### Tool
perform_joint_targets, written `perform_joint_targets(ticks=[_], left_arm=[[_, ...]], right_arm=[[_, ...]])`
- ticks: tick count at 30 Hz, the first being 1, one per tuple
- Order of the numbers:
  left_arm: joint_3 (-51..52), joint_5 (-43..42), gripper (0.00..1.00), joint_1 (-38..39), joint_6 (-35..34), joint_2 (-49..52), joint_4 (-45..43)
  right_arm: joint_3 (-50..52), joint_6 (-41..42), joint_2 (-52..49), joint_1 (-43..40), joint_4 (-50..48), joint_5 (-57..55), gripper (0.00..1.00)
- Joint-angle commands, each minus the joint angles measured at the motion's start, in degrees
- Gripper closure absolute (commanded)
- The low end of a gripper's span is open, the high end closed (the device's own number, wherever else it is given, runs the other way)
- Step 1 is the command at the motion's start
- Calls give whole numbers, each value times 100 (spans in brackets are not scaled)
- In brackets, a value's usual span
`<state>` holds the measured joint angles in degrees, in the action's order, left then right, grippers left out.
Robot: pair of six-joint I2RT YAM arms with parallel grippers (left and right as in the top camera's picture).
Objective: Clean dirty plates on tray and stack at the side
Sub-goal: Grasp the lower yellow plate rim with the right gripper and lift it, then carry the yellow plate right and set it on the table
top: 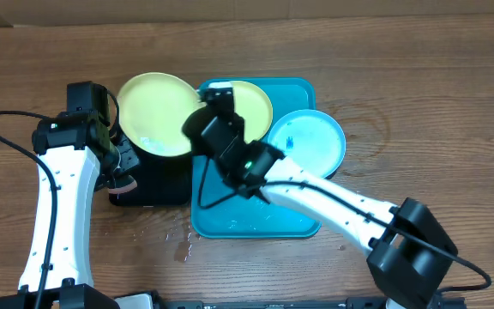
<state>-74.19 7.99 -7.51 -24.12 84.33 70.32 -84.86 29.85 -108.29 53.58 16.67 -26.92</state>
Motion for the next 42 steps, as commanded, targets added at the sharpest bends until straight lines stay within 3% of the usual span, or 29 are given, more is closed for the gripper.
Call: perform_joint_targets(ticks=[1, 7, 15, 19, 42], left_arm=[[33, 142, 96, 4, -164, -50, -2], [33, 70, 96, 4, -164, -50, -4], [33, 26, 95, 4, -164, -50, -11], [33, 4, 96, 4, -162, -48, -20], [35, -15, 96, 4, -164, -46, -52]], right_arm=[[-155, -1613, 35, 199, -588, -1377, 96], [-155, -3757, 35, 326, -2179, -1552, 96], [-155, -5558, 35, 487, -4192, -1552, 96], [-155, -6183, 35, 520, -4745, -1550, 96], [-155, -6264, 35, 522, -4942, -1547, 96]])
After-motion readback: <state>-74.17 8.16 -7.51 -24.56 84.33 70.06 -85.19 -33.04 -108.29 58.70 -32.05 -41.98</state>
